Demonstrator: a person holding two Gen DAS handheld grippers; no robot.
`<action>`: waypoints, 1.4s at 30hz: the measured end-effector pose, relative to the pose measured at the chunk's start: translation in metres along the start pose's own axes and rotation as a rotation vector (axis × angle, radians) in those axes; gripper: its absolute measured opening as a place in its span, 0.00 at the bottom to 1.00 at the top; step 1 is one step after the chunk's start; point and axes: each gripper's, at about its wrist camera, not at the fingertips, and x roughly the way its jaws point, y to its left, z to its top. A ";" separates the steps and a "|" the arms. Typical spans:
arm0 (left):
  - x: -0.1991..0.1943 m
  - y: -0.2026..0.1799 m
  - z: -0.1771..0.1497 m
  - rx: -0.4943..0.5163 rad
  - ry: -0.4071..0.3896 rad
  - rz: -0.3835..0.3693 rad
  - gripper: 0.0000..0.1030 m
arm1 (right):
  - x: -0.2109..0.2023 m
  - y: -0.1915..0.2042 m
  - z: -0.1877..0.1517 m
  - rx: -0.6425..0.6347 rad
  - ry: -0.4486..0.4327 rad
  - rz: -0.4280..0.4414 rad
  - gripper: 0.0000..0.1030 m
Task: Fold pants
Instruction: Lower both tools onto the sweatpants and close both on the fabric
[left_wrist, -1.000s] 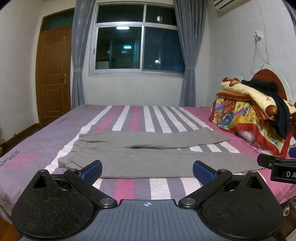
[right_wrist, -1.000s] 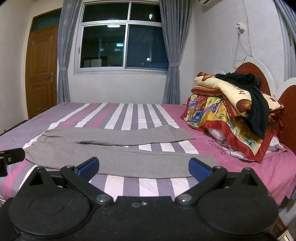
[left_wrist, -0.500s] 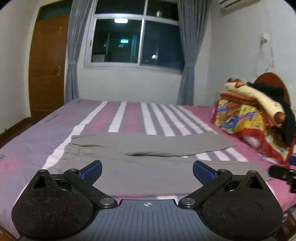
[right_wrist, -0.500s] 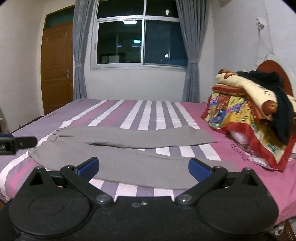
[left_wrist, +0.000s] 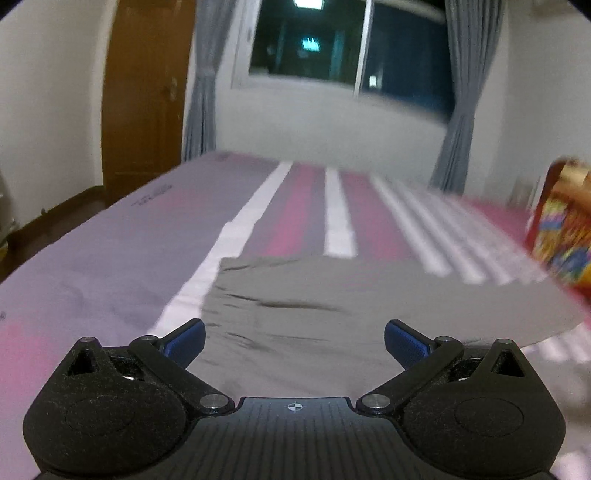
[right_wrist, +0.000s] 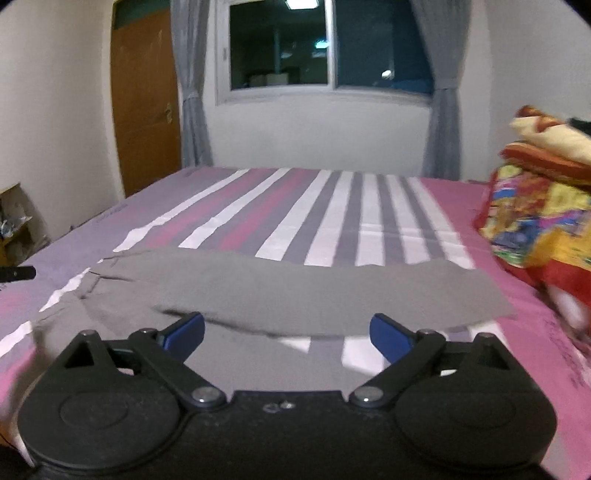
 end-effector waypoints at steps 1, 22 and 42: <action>0.019 0.009 0.005 -0.009 0.037 0.013 1.00 | 0.016 -0.002 0.005 -0.005 -0.001 0.036 0.80; 0.273 0.079 0.072 0.191 0.298 -0.156 0.82 | 0.289 -0.078 0.044 -0.140 0.149 0.310 0.70; 0.310 0.076 0.070 0.276 0.337 -0.378 0.28 | 0.358 -0.055 0.058 -0.402 0.478 0.473 0.10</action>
